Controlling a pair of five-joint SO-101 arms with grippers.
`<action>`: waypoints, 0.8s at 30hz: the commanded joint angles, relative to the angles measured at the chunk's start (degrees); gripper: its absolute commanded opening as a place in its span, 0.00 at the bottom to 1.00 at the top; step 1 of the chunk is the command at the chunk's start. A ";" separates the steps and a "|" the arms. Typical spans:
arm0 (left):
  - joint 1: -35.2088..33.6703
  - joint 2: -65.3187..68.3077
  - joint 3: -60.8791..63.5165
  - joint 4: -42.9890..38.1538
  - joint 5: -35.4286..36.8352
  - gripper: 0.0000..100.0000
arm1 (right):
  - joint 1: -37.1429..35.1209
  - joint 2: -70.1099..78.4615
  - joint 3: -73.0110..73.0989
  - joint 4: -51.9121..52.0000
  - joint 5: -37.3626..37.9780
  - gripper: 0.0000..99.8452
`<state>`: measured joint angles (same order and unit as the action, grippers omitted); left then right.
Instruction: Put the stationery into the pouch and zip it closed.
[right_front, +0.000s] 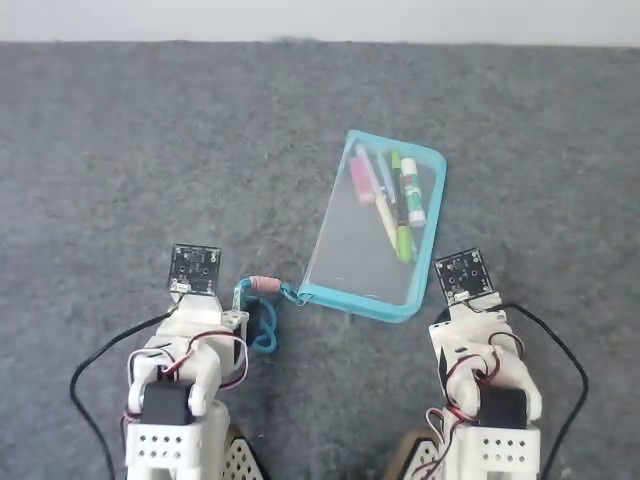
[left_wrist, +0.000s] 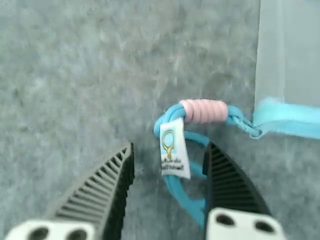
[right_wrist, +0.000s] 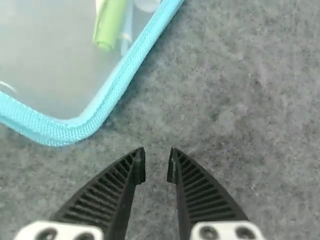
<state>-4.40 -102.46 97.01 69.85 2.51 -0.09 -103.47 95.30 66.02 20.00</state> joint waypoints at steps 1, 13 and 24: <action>-0.26 0.35 -0.31 0.26 0.53 0.22 | 0.40 -0.13 1.14 -0.66 -0.53 0.08; -0.26 0.35 -0.31 0.44 0.62 0.22 | 0.66 -0.40 1.14 -0.04 -0.62 0.08; -0.26 0.35 -0.31 0.44 0.70 0.22 | 0.31 -0.31 1.14 8.75 -0.62 0.08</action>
<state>-4.40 -102.46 97.01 69.93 2.51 -0.09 -103.47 95.30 74.29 20.00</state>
